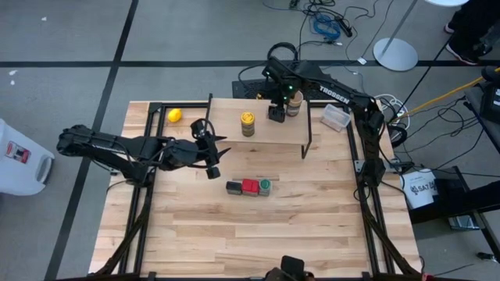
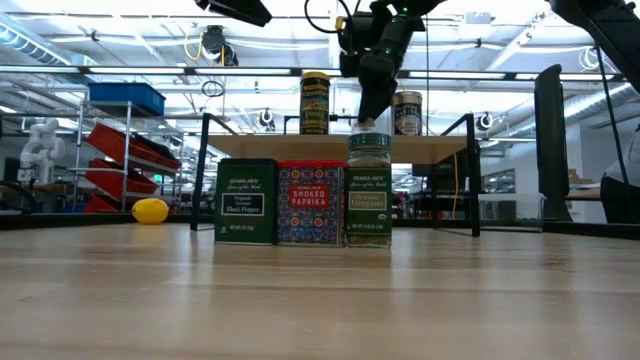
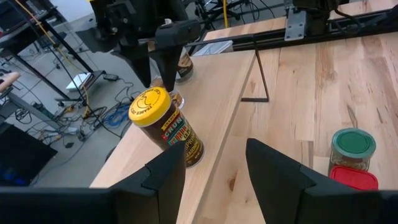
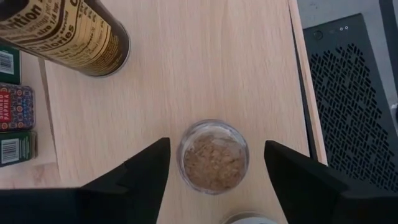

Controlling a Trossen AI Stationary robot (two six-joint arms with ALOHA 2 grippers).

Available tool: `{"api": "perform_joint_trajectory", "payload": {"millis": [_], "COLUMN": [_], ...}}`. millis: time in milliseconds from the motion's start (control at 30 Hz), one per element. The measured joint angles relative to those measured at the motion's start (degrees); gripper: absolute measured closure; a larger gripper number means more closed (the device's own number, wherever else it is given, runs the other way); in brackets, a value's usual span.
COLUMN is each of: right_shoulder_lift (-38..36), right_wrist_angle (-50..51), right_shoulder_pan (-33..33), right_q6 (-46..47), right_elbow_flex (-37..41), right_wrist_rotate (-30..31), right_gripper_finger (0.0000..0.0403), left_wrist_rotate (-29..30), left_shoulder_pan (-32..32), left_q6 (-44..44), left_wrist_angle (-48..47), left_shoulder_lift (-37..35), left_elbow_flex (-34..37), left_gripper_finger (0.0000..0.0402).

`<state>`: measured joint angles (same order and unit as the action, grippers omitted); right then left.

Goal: Shelf spices
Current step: Remove the transparent seasoning bottle from the shelf

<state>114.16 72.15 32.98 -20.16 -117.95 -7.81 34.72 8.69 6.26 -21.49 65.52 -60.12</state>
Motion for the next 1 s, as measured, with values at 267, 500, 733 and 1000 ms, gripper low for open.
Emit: {"api": "perform_joint_trajectory", "payload": {"millis": [267,500,733,1000], "right_shoulder_lift": [0.2,-0.1,-0.1,0.4], "right_wrist_angle": [0.0,-0.9,-0.9,-0.6], "right_shoulder_pan": [-0.6,-0.9,-1.4,-1.6], "right_q6": [0.0,0.0,1.3,1.1], "right_elbow_flex": [0.0,1.2,1.3,1.7], "right_wrist_rotate": [0.1,-0.1,0.4,0.4], "right_gripper_finger": [0.0210,0.0237,0.0225,0.0184], "left_wrist_rotate": [0.0,0.0,0.0,0.0], "left_shoulder_pan": [0.0,0.0,0.0,0.0], "left_q6": [0.0,0.0,0.0,0.0], "left_wrist_angle": [0.0,0.0,0.0,0.0], "left_shoulder_lift": [0.0,0.0,0.0,0.0], "left_elbow_flex": [0.0,0.0,0.0,0.0], "left_gripper_finger": [0.0226,0.0227,0.0227,0.0226]}}
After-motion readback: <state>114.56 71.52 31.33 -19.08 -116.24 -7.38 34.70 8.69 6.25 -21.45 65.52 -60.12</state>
